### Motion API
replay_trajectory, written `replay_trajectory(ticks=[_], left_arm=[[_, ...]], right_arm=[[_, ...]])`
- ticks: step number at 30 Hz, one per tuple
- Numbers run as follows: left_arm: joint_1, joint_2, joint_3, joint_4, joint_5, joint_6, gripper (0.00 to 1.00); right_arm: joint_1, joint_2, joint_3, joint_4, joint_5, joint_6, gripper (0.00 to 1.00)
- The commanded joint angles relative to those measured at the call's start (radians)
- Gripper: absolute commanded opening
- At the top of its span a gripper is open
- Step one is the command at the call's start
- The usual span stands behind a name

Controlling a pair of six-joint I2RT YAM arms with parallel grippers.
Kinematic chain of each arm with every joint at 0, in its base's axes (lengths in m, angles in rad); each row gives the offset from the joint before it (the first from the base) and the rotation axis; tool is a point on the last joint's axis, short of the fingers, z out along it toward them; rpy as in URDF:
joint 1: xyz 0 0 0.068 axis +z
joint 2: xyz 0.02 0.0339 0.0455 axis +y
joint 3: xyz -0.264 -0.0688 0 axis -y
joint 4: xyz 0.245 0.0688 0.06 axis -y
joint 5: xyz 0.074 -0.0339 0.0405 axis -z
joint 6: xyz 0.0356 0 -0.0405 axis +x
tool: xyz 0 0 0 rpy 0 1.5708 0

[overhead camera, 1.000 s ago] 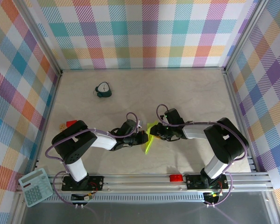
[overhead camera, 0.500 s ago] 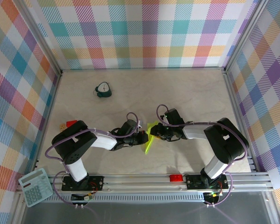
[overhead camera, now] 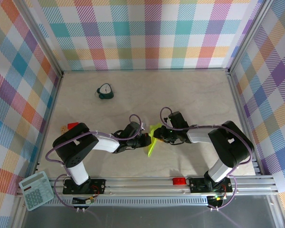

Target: Fold a paper plane with a square sheet of paper (fold left side to right side)

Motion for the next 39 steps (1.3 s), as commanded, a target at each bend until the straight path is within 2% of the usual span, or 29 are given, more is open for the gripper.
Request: replay_trajectory(ticks=[1,8,12,18,27,39], left_arm=[[-0.042,0.106,0.01,-0.09,-0.034,0.012,0.0],[-0.043,0.11,0.012,-0.091,-0.038,0.011,0.0],[-0.043,0.108,0.009,-0.089,-0.039,0.011,0.0],[-0.043,0.104,0.006,-0.091,-0.043,0.011,0.0],[-0.043,0.107,0.007,-0.095,-0.044,0.007,0.0],[-0.043,0.122,0.012,-0.087,-0.039,0.001,0.0]], right_arm=[[-0.006,-0.032,-0.019,-0.016,0.002,0.007,0.31],[-0.011,-0.091,-0.021,-0.055,0.014,-0.005,0.31],[-0.014,-0.108,0.01,-0.098,0.018,-0.031,0.26],[-0.017,-0.038,0.092,-0.13,0.002,-0.071,0.2],[-0.017,0.038,0.134,-0.166,0.0,-0.099,0.19],[-0.017,0.059,0.132,-0.213,0.023,-0.119,0.19]])
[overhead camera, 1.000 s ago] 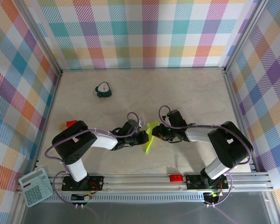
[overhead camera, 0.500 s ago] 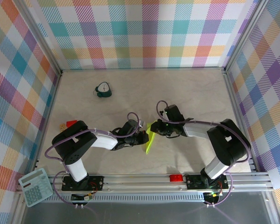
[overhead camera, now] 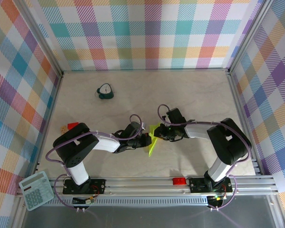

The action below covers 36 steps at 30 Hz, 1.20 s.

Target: Fold a paper plane with a square sheet of paper (fold left side to right side)

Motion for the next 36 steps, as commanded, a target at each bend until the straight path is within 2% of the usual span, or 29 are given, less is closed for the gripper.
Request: replay_trajectory(ticks=[1,8,14,18,24,26,30,33,36], left_arm=[[-0.037,0.119,0.0,-0.069,-0.024,-0.001,0.0],[-0.037,0.108,-0.018,-0.032,-0.022,-0.017,0.0],[-0.034,0.012,-0.027,-0.073,-0.049,-0.004,0.03],[-0.013,-0.076,-0.029,-0.13,-0.059,0.004,0.12],[0.028,-0.203,-0.028,-0.209,-0.033,0.019,0.16],[0.032,-0.236,-0.018,-0.235,-0.014,0.026,0.15],[0.033,-0.277,0.003,-0.26,0.033,0.029,0.05],[0.032,-0.256,0.029,-0.254,0.102,0.026,0.0],[0.028,-0.218,0.05,-0.226,0.161,0.01,0.0]], right_arm=[[-0.004,0.02,0.018,-0.045,0.012,-0.026,0.19],[-0.004,0.043,0.016,-0.104,0.032,-0.035,0.18],[-0.003,0.039,-0.025,-0.123,0.041,-0.027,0.16],[-0.004,0.038,-0.047,-0.131,0.042,-0.029,0.1],[-0.004,0.037,-0.048,-0.142,0.033,-0.045,0.0],[-0.004,0.037,-0.042,-0.152,0.029,-0.054,0.0],[-0.001,0.04,-0.038,-0.156,0.016,-0.068,0.0],[0.002,0.043,-0.034,-0.155,0.009,-0.07,0.0],[0.004,0.049,-0.031,-0.161,0.014,-0.068,0.0]])
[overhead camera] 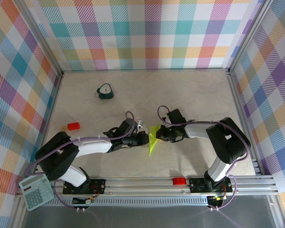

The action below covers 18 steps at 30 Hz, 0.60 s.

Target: Fold a paper plane with a square sheet of paper (fold left side to right side)

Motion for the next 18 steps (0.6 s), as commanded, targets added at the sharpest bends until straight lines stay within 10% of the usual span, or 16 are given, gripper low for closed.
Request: replay_trajectory(ticks=[1,18], left_arm=[[0.0,0.039,0.04,0.008,0.095,-0.015,0.0],[-0.042,0.188,0.057,0.048,0.149,-0.046,0.0]], right_arm=[[0.008,0.033,-0.025,-0.135,0.027,-0.02,0.0],[0.014,0.057,-0.003,-0.15,0.026,-0.025,0.0]])
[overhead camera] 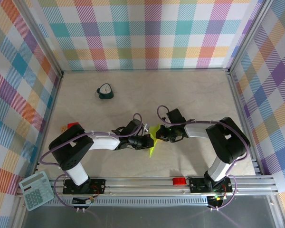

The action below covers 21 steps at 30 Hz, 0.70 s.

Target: Fold a paper plane with a square sheet of paper (fold left side to right side)

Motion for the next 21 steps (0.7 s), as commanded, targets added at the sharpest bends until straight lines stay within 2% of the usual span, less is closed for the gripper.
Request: replay_trajectory(ticks=[1,21], left_arm=[[-0.016,0.02,-0.007,0.036,0.028,-0.02,0.0],[-0.066,0.079,-0.041,0.023,-0.035,-0.023,0.0]], right_arm=[[0.012,0.054,-0.016,-0.125,0.031,-0.022,0.0],[0.02,0.047,0.039,-0.157,0.013,-0.032,0.0]])
